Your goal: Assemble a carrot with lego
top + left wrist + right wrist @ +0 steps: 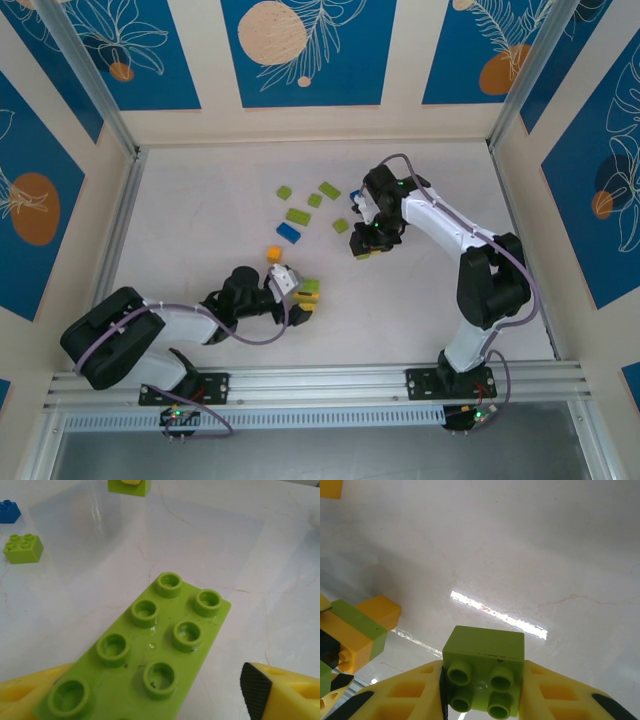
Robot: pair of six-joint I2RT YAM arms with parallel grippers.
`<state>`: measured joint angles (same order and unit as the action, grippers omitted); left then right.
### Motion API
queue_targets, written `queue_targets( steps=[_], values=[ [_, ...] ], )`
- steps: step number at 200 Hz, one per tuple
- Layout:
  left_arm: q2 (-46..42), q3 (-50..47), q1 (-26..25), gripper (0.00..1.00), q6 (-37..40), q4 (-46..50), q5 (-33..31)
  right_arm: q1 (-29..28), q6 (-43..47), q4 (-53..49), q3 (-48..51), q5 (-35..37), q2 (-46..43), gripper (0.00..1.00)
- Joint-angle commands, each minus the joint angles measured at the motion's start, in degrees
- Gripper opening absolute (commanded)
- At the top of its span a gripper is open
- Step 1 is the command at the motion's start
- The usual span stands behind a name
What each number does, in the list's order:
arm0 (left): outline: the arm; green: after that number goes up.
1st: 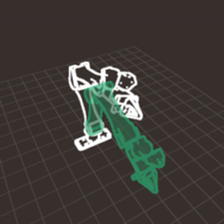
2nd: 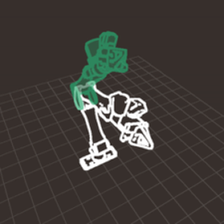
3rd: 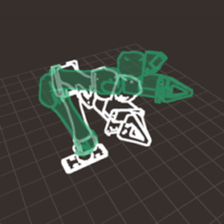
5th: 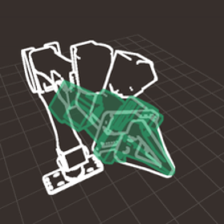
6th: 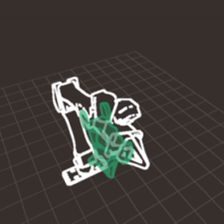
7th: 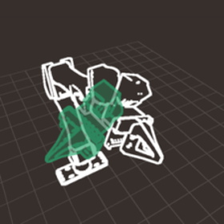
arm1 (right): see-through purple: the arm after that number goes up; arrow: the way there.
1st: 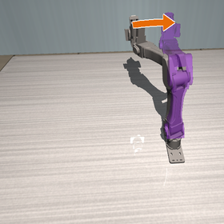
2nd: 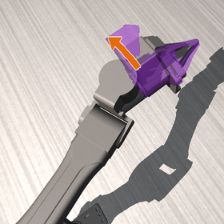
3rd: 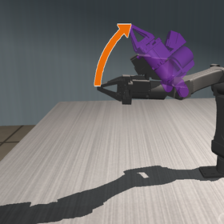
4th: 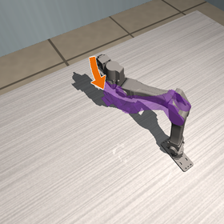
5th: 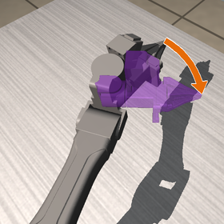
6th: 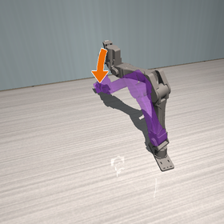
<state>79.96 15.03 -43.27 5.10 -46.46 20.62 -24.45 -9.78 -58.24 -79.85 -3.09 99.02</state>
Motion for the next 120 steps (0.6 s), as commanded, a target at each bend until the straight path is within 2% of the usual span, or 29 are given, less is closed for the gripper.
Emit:
queue_targets(
  steps=[1, 66, 86, 120],
  values=[
    [-1.6, 0.3, -0.4, 0.79, 1.4, -1.3, 2.7, -0.6, -1.3, -2.6, -1.8, 0.1, 0.8, 0.35],
    [-0.8, 1.4, -0.3, 0.75, 1.2, 0.4, 4.4, -1.1, -0.8, -2.5, -3.0, 0.3, 2.4, 0.35],
    [-1.5, 1.7, -0.3, 0.68, 1.3, 1.5, 4.0, -1.1, -0.7, -2.3, -3.1, 0.3, 2.5, 0.34],
    [-2.5, 1.5, 0.2, 0.69, 1.1, 1.2, 3.7, -1.3, -0.7, -2.3, -3.0, -0.2, 2.7, 0.35]
  ],
)
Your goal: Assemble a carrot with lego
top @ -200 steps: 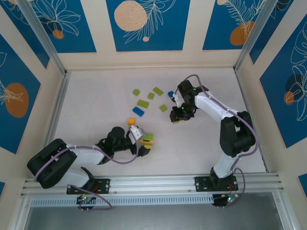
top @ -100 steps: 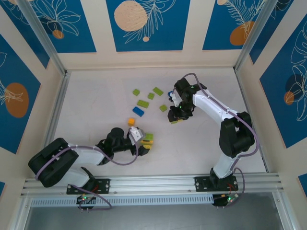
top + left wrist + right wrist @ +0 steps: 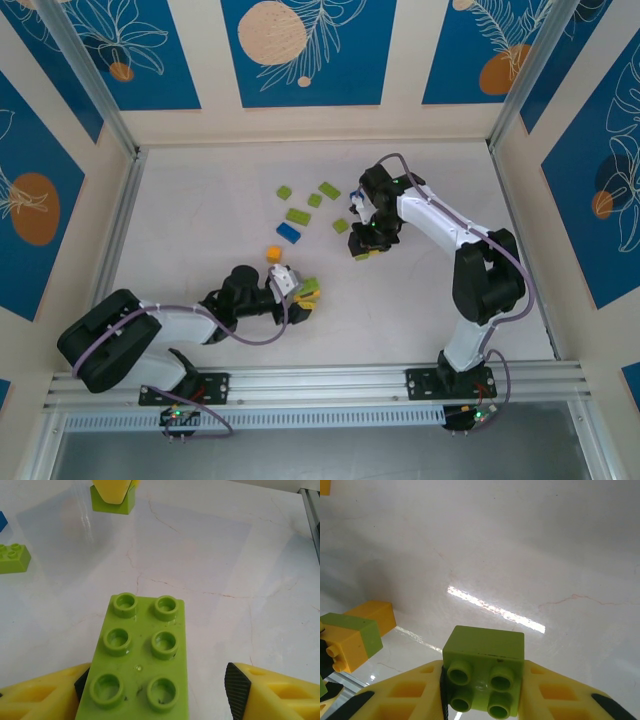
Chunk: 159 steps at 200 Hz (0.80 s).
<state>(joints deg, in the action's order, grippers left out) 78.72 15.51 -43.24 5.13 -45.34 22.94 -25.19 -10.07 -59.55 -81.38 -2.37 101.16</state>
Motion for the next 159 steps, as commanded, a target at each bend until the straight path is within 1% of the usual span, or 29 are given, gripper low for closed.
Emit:
queue_targets(
  steps=[1, 32, 64, 107, 119, 128, 159],
  values=[
    [-1.2, 1.0, 0.3, 0.69, 1.1, 0.1, 1.4, -0.6, -0.4, -1.0, -1.5, -0.9, 0.5, 0.35],
    [-0.9, 1.3, 2.1, 0.69, 0.4, -1.0, 3.2, -1.7, -0.3, -2.3, -2.6, -1.1, 0.7, 0.34],
    [-0.4, 1.5, 4.0, 0.64, -0.2, -2.3, 5.0, -3.3, -0.3, -4.5, -4.8, -0.2, 0.9, 0.34],
    [0.9, 1.9, 4.2, 0.62, -0.1, -2.7, 6.5, -3.9, -0.2, -5.3, -6.4, 0.1, 1.8, 0.34],
    [0.9, 1.9, 4.1, 0.60, 0.0, -2.8, 7.3, -4.0, -0.2, -5.3, -6.5, 0.1, 2.2, 0.34],
    [1.0, 1.9, 4.2, 0.57, 0.2, -3.1, 7.5, -4.1, -0.2, -5.4, -6.6, 0.1, 2.5, 0.34],
    [1.7, 2.0, 4.4, 0.50, 0.8, -3.8, 8.1, -4.6, -0.2, -6.2, -7.8, -0.1, 2.8, 0.34]
  ],
)
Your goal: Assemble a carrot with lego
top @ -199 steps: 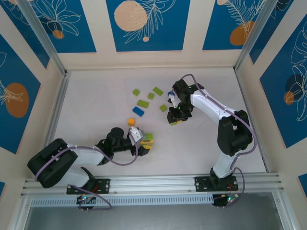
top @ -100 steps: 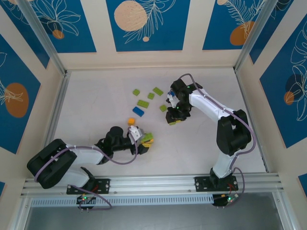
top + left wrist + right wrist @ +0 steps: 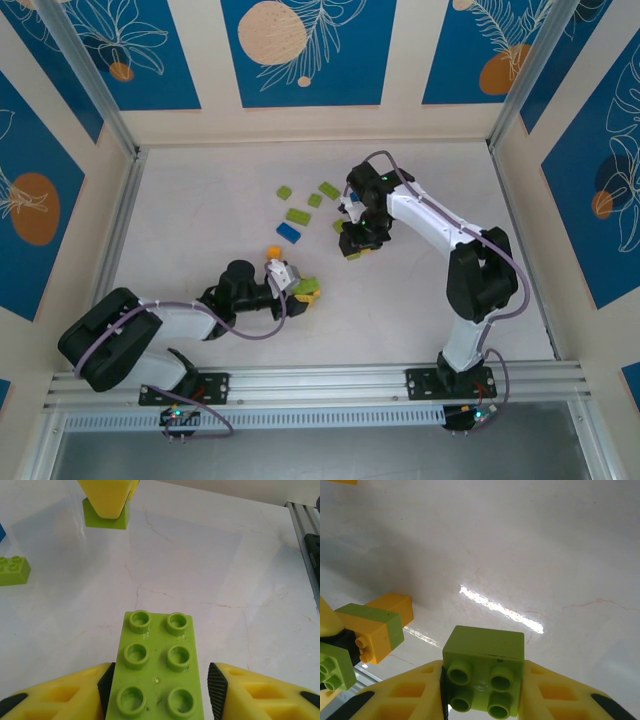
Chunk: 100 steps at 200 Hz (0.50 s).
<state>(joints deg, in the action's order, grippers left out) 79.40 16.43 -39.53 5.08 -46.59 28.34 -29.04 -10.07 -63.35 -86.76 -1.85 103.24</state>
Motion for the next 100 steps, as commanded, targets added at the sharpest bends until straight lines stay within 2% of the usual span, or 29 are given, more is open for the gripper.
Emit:
queue_targets(
  steps=[1, 41, 100],
  values=[
    [1.0, 1.1, 0.6, 0.50, 0.8, -2.5, 2.7, -0.7, -0.2, -2.5, -2.5, -0.6, 0.7, 0.34],
    [0.1, 0.3, 0.8, 0.37, 0.9, -3.3, 3.4, -2.2, -1.1, -5.2, -4.6, -1.3, 0.1, 0.34],
    [0.4, 0.4, 0.8, 0.35, 1.4, -3.0, 3.9, -8.0, -9.3, -12.5, -9.3, -1.6, 0.1, 0.34]
  ],
)
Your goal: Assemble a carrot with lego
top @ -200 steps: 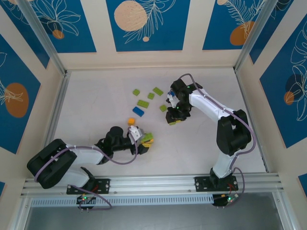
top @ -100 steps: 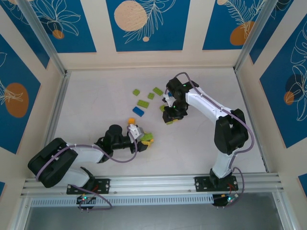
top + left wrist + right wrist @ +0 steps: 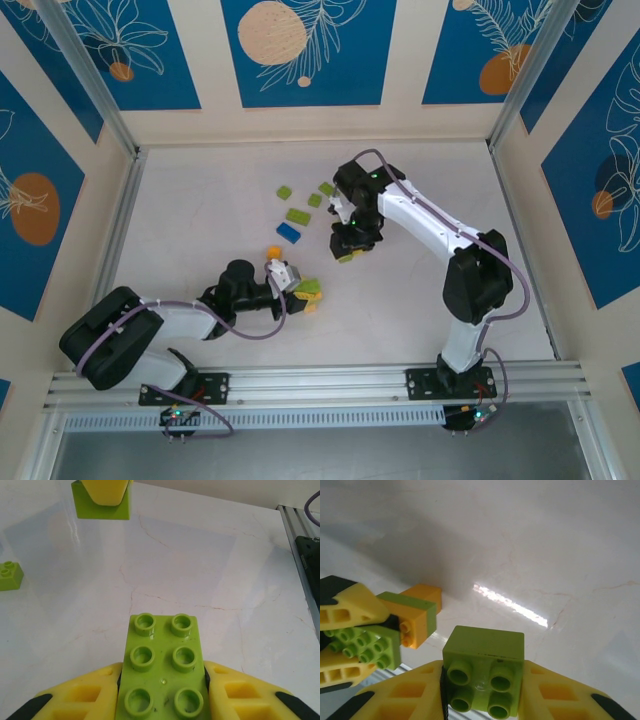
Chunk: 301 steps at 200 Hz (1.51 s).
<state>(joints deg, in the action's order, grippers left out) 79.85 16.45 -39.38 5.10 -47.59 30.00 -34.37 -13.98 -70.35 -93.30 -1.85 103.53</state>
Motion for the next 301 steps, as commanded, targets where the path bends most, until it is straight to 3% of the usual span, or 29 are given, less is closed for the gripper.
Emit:
queue_targets(
  steps=[1, 48, 84, 301],
  values=[
    [0.0, 0.5, 0.6, 0.35, 1.3, -2.0, 2.2, -2.9, -5.6, -5.5, -2.8, -1.7, -0.1, 0.34],
    [3.0, 1.3, 0.6, 0.34, 2.5, -2.2, 3.7, -10.2, -13.7, -7.4, -4.2, -2.0, 1.6, 0.32],
    [3.0, 1.5, 0.5, 0.34, 3.1, -1.8, 4.6, -12.2, -16.2, -6.2, -4.1, -2.6, 2.6, 0.32],
    [3.7, 2.4, 0.4, 0.31, 4.0, 0.0, 3.9, -12.7, -19.0, -3.4, 2.1, 1.4, 3.1, 0.31]
  ],
)
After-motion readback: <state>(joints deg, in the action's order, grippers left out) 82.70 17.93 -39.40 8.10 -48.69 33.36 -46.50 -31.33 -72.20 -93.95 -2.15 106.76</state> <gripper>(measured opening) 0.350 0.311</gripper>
